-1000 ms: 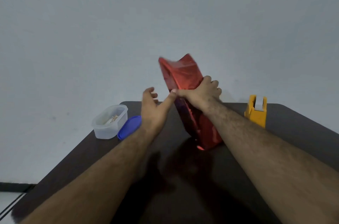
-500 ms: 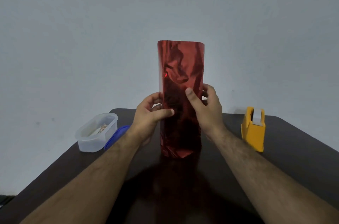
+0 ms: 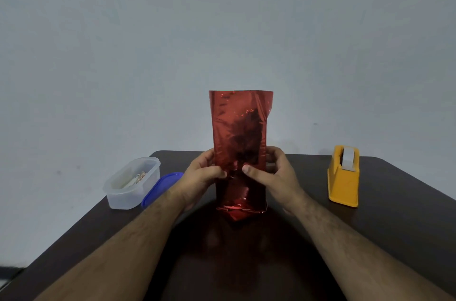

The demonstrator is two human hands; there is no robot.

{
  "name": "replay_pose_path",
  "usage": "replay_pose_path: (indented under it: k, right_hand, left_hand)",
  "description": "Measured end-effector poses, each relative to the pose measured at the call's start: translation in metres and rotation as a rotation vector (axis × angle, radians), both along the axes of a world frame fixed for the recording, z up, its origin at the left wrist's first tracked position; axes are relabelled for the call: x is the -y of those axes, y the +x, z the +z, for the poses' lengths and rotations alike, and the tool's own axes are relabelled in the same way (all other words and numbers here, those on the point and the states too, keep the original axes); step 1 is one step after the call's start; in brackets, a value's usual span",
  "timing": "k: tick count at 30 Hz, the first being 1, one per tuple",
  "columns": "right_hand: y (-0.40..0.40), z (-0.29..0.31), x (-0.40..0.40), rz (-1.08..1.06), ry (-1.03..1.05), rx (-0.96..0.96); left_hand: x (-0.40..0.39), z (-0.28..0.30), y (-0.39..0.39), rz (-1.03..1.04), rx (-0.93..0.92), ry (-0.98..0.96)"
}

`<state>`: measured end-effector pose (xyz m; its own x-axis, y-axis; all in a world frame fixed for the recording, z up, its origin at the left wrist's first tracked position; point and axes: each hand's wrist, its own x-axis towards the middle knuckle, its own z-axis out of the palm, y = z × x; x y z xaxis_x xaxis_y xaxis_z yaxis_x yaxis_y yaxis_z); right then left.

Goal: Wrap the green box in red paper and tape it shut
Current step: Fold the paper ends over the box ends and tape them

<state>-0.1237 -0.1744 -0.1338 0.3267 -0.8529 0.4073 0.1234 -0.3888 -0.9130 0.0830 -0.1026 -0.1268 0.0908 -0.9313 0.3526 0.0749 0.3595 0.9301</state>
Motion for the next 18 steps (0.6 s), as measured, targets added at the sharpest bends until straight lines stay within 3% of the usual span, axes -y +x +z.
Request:
replay_pose_path:
  k: [8,14,18]
  right_hand:
    - [-0.001,0.012,0.003,-0.007,-0.056,0.055]
    - [-0.01,0.005,0.002,-0.061,-0.246,-0.238]
    - [-0.007,-0.005,0.007,-0.165,-0.299,-0.317]
  left_hand:
    - [-0.003,0.012,-0.002,0.089,-0.082,-0.095]
    - [-0.008,0.032,-0.007,0.154,-0.16,-0.162]
    - [-0.009,0.032,-0.008,0.193,-0.167,-0.162]
